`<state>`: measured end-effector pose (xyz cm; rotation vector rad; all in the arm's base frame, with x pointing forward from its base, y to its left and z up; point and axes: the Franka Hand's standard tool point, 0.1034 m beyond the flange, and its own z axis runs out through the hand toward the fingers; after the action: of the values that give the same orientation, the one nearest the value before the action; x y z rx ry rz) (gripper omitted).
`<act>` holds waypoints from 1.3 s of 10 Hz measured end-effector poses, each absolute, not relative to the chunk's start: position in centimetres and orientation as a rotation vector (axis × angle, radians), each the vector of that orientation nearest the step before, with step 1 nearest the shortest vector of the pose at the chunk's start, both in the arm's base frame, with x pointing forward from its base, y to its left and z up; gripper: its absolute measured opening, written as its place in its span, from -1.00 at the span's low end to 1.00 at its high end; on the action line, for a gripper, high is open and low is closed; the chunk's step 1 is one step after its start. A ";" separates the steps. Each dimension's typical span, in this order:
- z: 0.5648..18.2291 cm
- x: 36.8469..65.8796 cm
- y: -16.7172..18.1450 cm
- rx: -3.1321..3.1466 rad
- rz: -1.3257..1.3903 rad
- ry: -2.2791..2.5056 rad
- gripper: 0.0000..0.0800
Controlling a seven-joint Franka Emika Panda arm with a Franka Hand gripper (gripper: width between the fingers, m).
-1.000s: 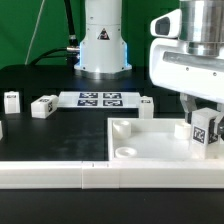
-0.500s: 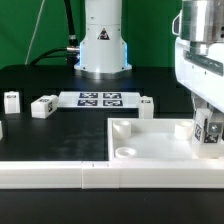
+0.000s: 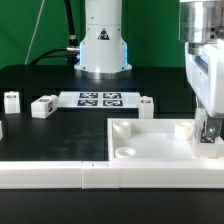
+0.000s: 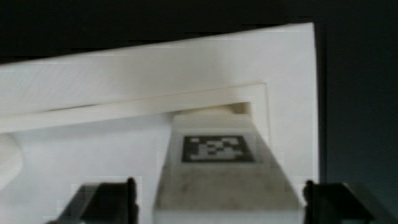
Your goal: Assemble one leg
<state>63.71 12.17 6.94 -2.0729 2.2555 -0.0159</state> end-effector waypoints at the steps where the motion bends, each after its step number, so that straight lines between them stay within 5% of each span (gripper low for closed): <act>1: 6.8 63.6 12.1 -2.156 -0.017 2.181 0.51; 13: 7.4 64.1 13.1 -3.030 -0.097 0.541 0.62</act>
Offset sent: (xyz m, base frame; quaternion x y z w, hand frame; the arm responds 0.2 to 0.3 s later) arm -0.0009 0.0156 -0.0007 0.0068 -0.0262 -0.3024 0.9528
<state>64.14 13.13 7.40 -3.0302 0.5413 -0.0966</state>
